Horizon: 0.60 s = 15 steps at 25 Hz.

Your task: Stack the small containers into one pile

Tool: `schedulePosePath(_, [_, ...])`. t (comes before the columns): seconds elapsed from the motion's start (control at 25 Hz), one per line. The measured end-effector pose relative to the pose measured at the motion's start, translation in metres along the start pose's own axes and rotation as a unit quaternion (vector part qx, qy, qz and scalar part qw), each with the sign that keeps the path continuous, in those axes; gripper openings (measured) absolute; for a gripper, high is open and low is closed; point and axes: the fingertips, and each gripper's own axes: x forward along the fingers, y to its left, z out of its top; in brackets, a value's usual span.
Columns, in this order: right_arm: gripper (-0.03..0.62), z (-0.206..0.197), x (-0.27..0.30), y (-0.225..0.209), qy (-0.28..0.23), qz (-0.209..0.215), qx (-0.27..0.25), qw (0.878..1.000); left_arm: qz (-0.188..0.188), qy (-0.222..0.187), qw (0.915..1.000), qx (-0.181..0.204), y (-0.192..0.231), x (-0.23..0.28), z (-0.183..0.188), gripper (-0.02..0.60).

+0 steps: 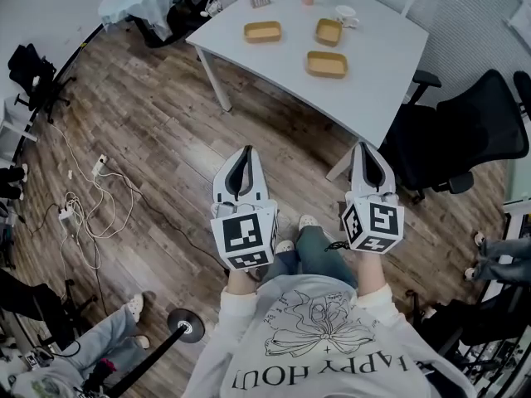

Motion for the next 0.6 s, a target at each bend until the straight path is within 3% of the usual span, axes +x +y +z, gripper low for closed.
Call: schedulePosePath(0.6, [0.011,0.007,0.133,-0.044,-0.005,0.003,0.007,1.000,0.014,-0.005,0.9999,0.004,0.014,0.130,0.018,0.006])
